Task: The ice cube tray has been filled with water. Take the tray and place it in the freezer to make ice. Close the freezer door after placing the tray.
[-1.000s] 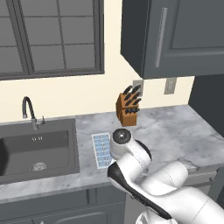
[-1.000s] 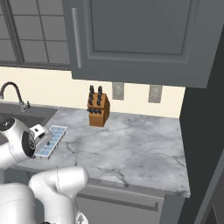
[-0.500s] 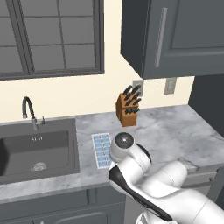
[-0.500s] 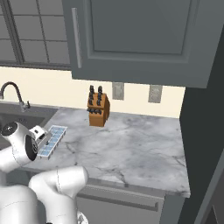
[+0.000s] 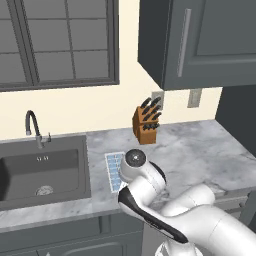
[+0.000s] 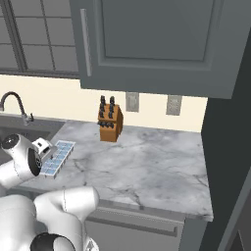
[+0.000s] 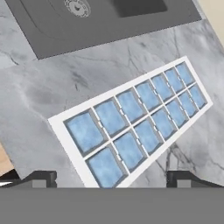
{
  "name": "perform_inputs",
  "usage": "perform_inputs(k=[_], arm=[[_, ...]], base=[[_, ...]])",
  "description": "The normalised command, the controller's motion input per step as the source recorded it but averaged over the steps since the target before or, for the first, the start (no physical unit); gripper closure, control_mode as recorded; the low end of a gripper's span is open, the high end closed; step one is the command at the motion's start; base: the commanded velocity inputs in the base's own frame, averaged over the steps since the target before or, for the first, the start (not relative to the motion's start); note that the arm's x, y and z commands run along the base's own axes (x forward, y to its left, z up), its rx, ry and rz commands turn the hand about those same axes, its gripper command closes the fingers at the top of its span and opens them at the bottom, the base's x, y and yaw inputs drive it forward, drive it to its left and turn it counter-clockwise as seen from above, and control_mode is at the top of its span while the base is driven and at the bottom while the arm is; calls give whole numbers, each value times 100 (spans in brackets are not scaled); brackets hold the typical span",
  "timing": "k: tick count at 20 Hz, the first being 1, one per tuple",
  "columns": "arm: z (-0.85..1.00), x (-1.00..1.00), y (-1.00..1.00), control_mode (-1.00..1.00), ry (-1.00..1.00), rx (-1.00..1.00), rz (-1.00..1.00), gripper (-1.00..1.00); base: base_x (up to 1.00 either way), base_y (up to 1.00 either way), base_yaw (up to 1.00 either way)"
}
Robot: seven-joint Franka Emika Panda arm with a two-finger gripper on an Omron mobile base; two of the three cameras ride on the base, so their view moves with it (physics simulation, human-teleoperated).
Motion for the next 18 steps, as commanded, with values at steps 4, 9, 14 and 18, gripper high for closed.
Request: perform_inputs(k=[4,9,14,18], arm=[[-16,0,29,-100,0,-1,0,-100],[-22,0,6,-100,0,-3,8,-100],[-23,0,-3,-100,0,-3,16,-100],[-28,0,-5,-100,0,-4,19,-100]], base=[[0,0,0],[0,0,0],[0,0,0],[0,0,0]])
